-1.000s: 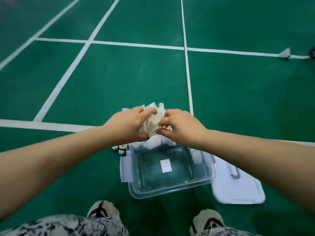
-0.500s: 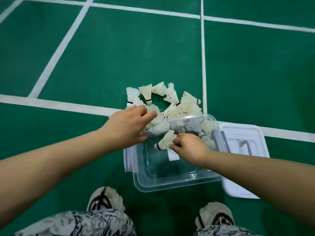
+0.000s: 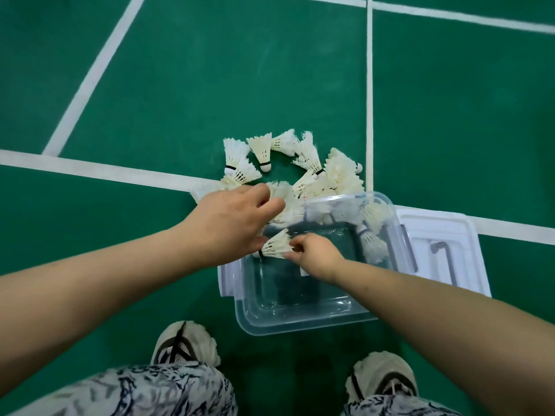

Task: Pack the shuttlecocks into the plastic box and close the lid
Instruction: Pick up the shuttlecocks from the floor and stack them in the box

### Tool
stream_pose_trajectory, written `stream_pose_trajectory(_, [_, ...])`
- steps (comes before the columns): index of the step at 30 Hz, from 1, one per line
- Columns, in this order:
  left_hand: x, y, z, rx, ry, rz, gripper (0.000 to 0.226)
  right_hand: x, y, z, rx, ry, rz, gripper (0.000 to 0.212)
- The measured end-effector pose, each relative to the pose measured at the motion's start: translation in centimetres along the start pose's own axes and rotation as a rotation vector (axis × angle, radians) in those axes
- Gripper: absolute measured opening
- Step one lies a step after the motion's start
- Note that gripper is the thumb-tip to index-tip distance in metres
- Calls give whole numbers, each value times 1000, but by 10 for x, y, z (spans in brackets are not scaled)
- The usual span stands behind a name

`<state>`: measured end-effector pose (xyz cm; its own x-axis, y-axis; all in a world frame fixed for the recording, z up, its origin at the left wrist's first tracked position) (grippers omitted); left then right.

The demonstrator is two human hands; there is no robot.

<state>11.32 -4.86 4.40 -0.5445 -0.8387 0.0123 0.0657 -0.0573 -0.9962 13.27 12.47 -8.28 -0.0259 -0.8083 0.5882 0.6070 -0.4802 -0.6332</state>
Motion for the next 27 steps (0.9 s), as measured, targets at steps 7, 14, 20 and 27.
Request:
stream_pose_trajectory(7, [-20, -16, -5, 38, -99, -65, 34, 43, -85, 49, -228, -210, 165, 50])
stream_pose_trajectory(14, [-54, -35, 2, 106, -89, -13, 43, 67, -100, 93, -309, -382, 422, 28])
stream_pose_trajectory(20, [-52, -17, 14, 26, 19, 116, 65, 48, -91, 105, -280, -301, 473, 28])
stream_pose_trajectory(27, [-40, 6, 8, 118, -80, 134, 66, 17, -66, 76, -58, 77, 58, 30])
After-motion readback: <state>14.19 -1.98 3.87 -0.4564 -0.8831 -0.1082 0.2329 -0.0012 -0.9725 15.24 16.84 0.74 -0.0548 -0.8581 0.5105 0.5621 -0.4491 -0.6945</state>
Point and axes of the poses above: each hand's wrist, its own z-axis away from the middle knuckle, its own y-axis out of the palm, x = y × z, the point moved 1 cm from there along -z, towards the middle knuckle, and after that the axes turned 12 degrees about -y, right-handed, at the moved point
